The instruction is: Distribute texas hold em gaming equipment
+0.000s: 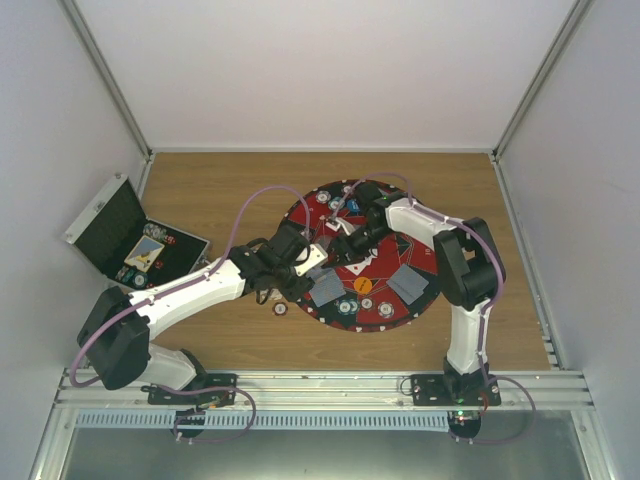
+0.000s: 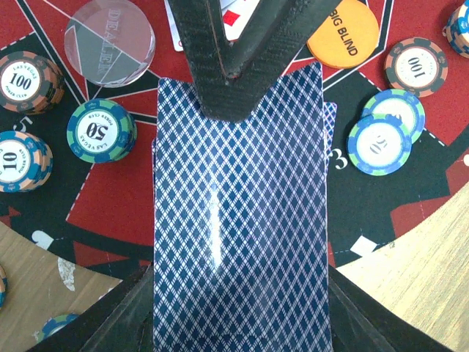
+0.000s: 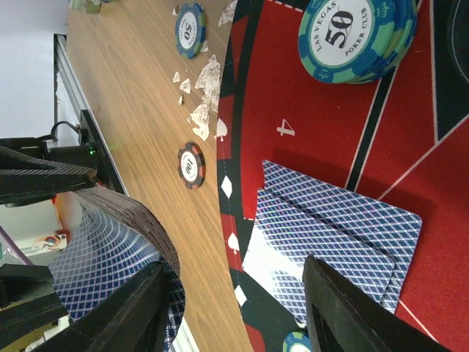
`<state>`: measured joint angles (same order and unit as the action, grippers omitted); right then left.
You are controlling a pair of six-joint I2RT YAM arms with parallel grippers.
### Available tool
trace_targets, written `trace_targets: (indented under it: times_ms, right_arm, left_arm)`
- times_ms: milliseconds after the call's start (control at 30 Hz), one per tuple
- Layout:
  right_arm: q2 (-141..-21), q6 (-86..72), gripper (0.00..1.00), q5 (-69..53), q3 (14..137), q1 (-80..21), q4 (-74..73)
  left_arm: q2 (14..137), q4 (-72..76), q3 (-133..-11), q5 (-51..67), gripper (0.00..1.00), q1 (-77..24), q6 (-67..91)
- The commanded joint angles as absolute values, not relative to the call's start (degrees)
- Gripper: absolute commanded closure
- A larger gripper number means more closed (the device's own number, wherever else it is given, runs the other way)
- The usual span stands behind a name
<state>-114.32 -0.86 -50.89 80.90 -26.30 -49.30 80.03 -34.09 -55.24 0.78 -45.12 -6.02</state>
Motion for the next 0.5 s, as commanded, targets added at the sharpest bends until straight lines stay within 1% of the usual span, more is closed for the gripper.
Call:
trace_targets:
  times_ms: [0,100,233,300,433,467]
  right_arm:
    - [-112.7,-0.2,0.51,-50.8,80.2,-25.3,-49.8]
    - [-112.6,-0.2,0.59,-55.3,80.2,-25.4,-49.8]
    - [-112.3,1.2,0.75,-58.6,80.3,-25.4,-49.9]
    - [-112.2,1.5,0.86,-59.2,80.3,-25.4,-50.1]
    - [-111.6,2.2,0.99,-61.1,80.0,-25.4,-50.5]
    - [-111.2,2.3,0.99,-61.3,79.9,-25.4,-50.5]
  left_arm:
    - [78.4,-31.5,-54.8,1.1,0.46,-44.9,-6.6]
    - [78.4,-31.6,-54.8,1.0,0.47,-44.9,-6.6]
    - [78.4,-31.6,-54.8,1.1,0.46,-44.9,-6.6]
    - [78.4,-31.6,-54.8,1.0,0.46,-44.9,-6.5]
    - [78.3,-31.7,-54.8,1.0,0.46,-44.9,-6.6]
    - [78.3,-31.6,-54.7,0.9,0.46,-44.9,-6.5]
